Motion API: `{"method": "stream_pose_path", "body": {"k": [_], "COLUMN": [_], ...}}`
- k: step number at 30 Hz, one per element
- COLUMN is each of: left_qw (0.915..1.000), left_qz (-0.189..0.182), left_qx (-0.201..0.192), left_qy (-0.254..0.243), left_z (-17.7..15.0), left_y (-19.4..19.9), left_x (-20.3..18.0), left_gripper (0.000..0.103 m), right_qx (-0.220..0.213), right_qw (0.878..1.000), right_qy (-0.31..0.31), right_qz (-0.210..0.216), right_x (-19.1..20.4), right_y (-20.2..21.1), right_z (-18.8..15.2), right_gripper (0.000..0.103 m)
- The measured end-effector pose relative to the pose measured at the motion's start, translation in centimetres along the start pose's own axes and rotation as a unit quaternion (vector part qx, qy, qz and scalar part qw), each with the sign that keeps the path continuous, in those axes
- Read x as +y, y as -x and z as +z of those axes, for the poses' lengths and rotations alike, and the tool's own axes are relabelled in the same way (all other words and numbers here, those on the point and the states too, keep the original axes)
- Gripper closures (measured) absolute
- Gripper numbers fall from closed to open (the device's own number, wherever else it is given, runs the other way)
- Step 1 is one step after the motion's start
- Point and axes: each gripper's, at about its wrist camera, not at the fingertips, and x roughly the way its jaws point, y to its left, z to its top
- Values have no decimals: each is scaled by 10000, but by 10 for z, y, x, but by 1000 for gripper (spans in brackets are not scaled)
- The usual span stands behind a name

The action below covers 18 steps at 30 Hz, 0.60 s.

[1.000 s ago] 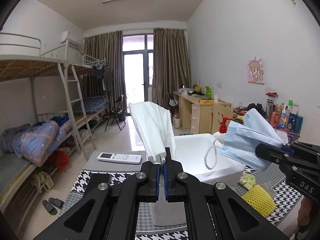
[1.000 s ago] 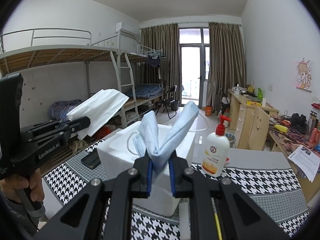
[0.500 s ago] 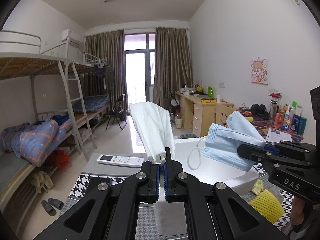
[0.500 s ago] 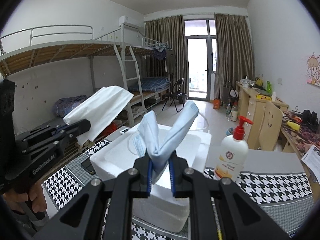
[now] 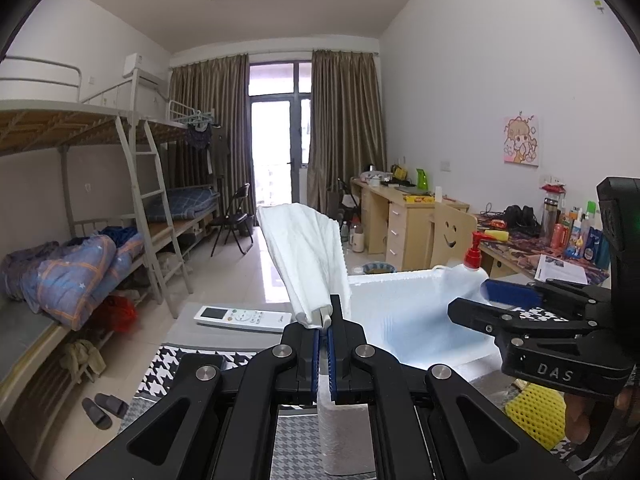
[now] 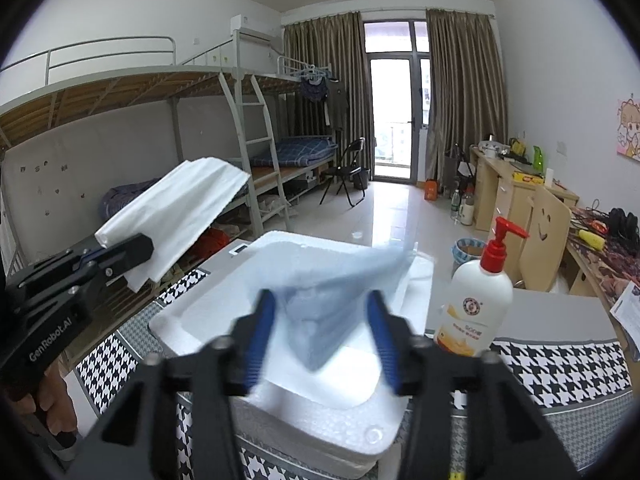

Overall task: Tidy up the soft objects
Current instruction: 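Release the mask into the box with the right tool while the left tool drops the tissue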

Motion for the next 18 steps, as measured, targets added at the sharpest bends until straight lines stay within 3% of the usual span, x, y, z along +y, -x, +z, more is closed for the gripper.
{"method": "stream_pose_path", "body": {"k": [9,18], "left_qw": [10000,9998], "left_qz": [-36,-172], "left_qx": [64,113], "left_qy": [6,-76], "left_z": [0,3], "left_y": [-3,-5], "left_x": [-3,-11], "left_gripper": [100,100], "right_qx": [-177,-281], "right_qw": [9997,9995], "right_qy": [-168,-105], "right_qz": [90,-51], "right_x": [-7,-9], "right_y": [20,40], "right_z": [-1,-6], "right_gripper": [22,21]}}
